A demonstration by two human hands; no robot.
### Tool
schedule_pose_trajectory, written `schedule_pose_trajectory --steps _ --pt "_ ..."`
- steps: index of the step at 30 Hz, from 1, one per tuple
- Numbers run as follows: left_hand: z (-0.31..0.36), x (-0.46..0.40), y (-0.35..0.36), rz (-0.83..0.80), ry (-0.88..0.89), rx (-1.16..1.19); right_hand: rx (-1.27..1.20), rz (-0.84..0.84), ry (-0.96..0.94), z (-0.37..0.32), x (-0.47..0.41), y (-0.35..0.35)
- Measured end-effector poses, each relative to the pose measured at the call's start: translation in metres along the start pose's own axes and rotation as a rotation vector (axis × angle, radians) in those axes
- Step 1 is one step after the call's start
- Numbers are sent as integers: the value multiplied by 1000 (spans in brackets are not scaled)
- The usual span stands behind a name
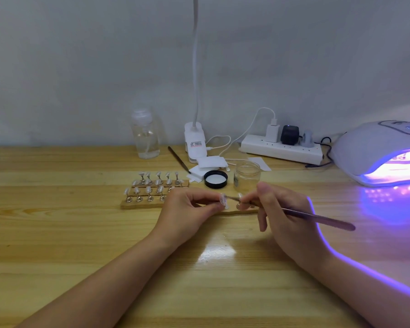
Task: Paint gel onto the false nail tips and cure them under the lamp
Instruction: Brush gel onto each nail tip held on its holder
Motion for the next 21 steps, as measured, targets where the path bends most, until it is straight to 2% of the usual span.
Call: schedule_pose_trajectory --steps 2,7,11,17,21 --pt "0 0 0 -9 -1 5 39 -7 3 1 -2 0" --pt "1 0 0 -13 -13 25 -80 -27 28 2 0 1" --pt "2 0 0 -19 -14 27 4 -15 4 1 -2 -1" --pt "3 1 0 -7 -31 46 -100 -27 43 1 0 0" --pt "3 0 0 -3 -28 37 1 -5 -6 -2 -1 0"
Point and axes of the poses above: each hand's wrist, its own x-axis away from the middle knuckle, its own y-axis out of the palm, z = x × y, the point moved 2 cm from there along -x, towards the middle knuckle, and after that the axes turned 3 degrees about -x, right-handed, at the moved point
